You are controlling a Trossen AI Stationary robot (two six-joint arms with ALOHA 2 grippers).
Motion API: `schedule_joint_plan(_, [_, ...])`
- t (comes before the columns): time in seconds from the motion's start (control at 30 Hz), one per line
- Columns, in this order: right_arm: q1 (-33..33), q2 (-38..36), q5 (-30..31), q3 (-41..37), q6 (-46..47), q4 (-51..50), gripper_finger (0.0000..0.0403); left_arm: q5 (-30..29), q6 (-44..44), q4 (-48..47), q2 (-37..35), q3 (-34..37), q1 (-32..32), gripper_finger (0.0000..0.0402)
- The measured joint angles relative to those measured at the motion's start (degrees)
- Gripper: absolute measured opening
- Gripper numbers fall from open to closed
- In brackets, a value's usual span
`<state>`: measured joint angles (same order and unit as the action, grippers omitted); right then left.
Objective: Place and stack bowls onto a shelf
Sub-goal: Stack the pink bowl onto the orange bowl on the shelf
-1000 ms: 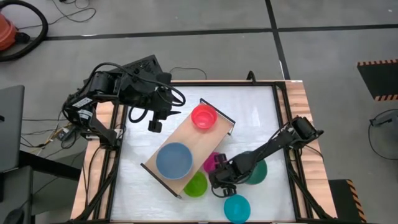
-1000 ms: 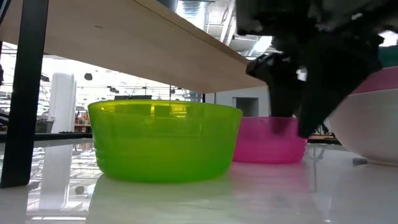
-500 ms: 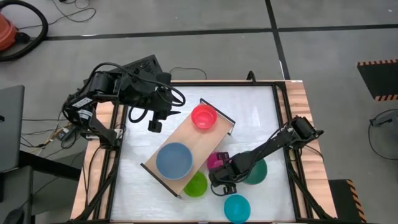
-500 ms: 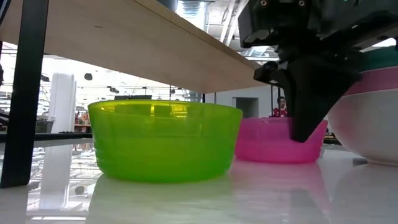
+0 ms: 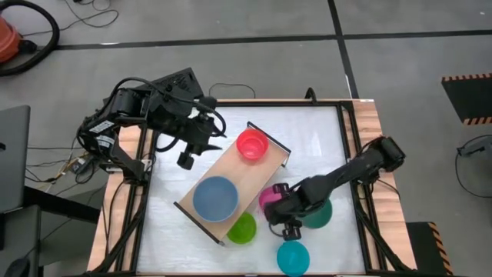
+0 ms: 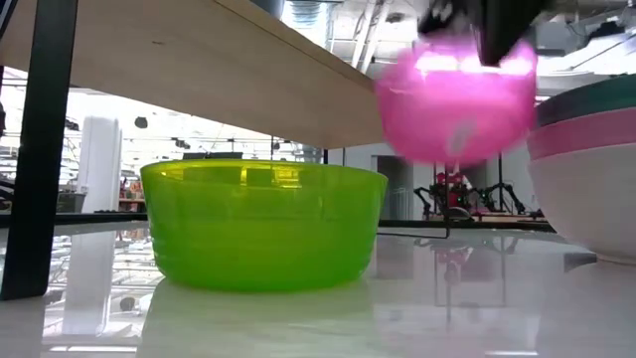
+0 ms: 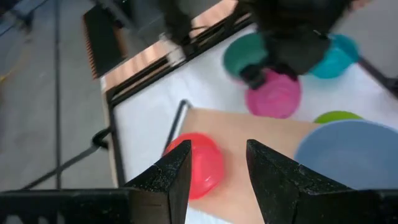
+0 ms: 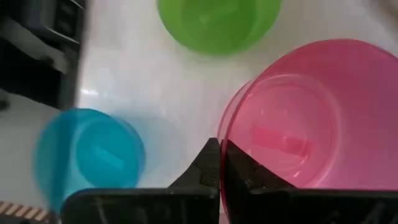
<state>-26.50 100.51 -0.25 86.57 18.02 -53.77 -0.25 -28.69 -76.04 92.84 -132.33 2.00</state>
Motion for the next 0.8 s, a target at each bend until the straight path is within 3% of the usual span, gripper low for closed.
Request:
schedule_joint_plan(0.3, [-2.1,-8.4,-1.4,8.2,1.7,-8.9,0.0022,13.4,-5.4,0.4,1.1,0.0,0.1,0.0139])
schedule_joint_plan(0.53, [-4.6,-10.0,-1.4,14.9,4.2,-16.2,0.0022,17.7,-10.0,4.0,4.1,0.6,1.3,0.0145])
schedule_joint_plan(0.8, [-4.9,-9.7,-1.3,19.5,4.0,-16.9,0.0022,17.6,-17.7,8.6,10.3,0.6,2.6,0.0182])
